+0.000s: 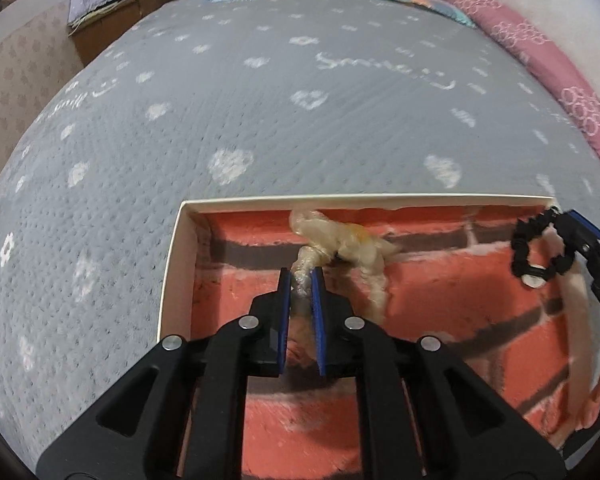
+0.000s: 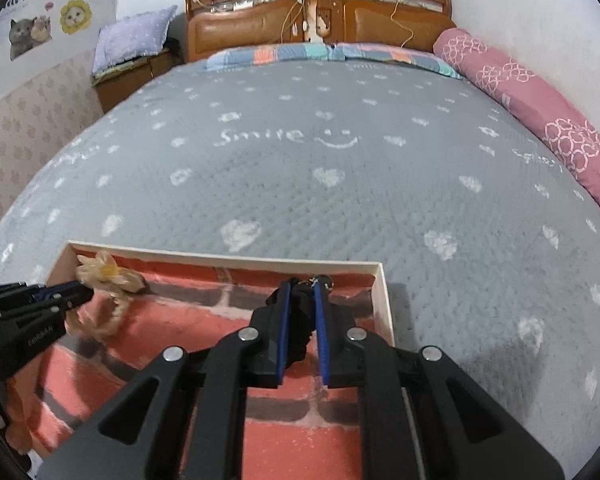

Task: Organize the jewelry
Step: 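Carry both scrunchies into the brick tray and open both tools, then withdraw both tools from the tray toward the remaining jewelry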

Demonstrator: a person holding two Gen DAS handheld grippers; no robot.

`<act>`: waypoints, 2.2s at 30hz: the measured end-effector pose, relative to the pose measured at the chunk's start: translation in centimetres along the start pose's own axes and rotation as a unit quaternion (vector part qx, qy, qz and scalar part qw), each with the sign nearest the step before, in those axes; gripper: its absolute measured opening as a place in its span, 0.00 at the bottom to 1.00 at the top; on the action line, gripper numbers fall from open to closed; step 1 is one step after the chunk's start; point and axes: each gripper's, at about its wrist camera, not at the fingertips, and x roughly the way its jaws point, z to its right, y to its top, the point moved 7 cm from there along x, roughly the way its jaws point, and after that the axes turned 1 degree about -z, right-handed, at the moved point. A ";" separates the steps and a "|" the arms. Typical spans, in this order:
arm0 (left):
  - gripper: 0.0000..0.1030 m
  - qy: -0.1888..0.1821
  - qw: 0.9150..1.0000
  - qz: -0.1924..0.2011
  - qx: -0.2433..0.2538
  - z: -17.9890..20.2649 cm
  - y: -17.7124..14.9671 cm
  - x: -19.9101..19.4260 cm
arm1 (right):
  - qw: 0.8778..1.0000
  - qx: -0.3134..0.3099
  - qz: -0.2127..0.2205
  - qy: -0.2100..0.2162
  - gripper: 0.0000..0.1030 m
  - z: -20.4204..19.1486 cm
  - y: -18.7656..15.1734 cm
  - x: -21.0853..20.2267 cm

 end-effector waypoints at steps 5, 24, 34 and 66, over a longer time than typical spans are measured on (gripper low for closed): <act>0.11 0.021 1.000 -0.015 0.004 -0.6 -0.6 1.2 | 0.999 0.004 -0.032 -0.003 0.12 0.1 -0.5 1.1; 0.70 0.041 0.999 0.015 0.023 -0.6 -1.2 -1.5 | 0.994 -0.004 -0.105 -0.009 0.35 -0.1 -2.8 2.3; 0.90 0.026 0.997 0.076 0.013 -1.5 -2.9 -10.0 | 1.000 -0.025 -0.016 -0.010 0.69 -0.6 -1.6 -7.2; 0.95 -0.021 0.984 0.175 -0.013 -4.6 -28.5 -26.5 | 0.997 0.006 0.059 -0.053 0.87 7.3 -25.2 -27.8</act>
